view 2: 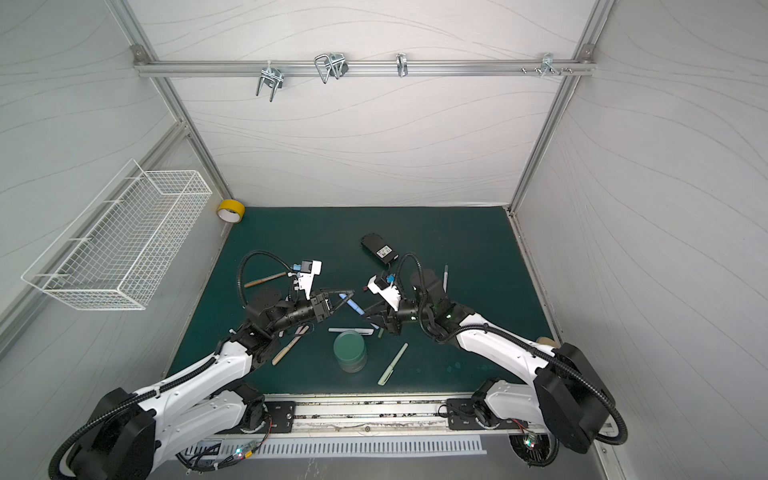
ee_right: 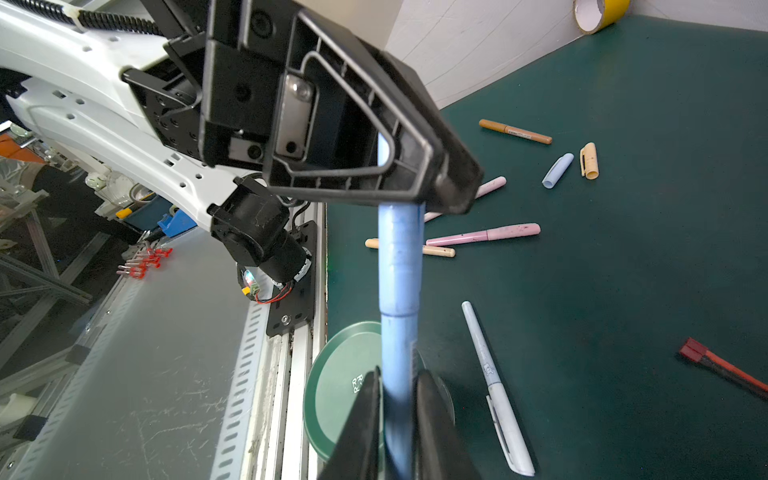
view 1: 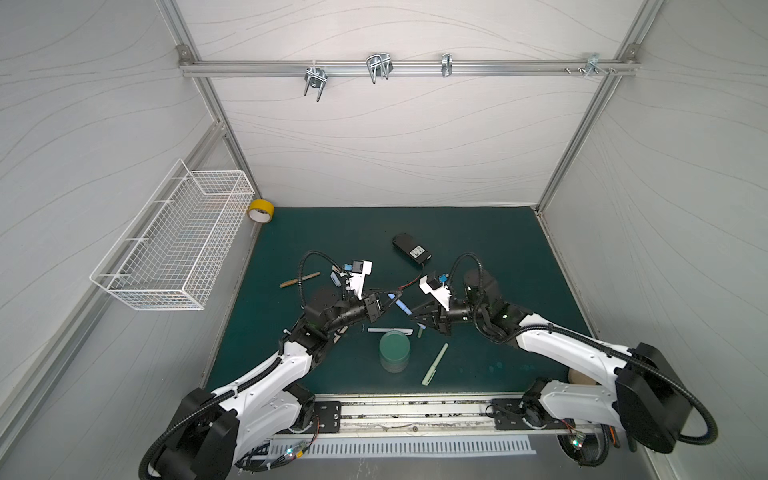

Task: Open the pen caps
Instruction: 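Pull the right gripper with the pen body away from the left gripper's cap, then lower both grippers to the table, left holding the cap, right the uncapped pen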

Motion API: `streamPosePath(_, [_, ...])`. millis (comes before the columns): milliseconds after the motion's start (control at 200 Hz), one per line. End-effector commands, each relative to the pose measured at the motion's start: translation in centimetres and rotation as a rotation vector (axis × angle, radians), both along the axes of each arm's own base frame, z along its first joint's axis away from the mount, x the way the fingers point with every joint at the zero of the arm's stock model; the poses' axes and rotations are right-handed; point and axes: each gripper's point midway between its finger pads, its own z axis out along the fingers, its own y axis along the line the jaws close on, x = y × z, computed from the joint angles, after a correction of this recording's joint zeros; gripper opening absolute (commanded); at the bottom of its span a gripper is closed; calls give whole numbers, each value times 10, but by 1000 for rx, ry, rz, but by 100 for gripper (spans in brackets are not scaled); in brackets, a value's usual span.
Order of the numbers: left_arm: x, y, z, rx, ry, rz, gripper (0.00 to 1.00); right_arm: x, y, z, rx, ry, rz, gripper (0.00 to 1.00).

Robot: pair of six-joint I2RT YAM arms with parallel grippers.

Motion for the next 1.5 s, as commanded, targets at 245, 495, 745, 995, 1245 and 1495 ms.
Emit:
streamPosePath(245, [0, -4, 22, -42, -61, -19, 21, 2, 4, 7, 19, -36, 0, 0])
streamPosePath(495, [0, -7, 19, -39, -57, -39, 30, -1, 6, 10, 44, -8, 15, 0])
streamPosePath(745, [1, -12, 16, -45, -40, -66, 22, -1, 7, 11, 50, 5, 17, 0])
streamPosePath(995, [4, -9, 14, -45, -35, -42, 0, 2, 7, 9, 41, 5, -2, 0])
streamPosePath(1245, [31, 21, 1, 19, 37, 221, 0, 26, -1, -12, -86, -118, -177, 0])
streamPosePath(1495, [52, 42, 9, -56, 93, 298, 0, 33, -5, -17, -181, -292, -282, 0])
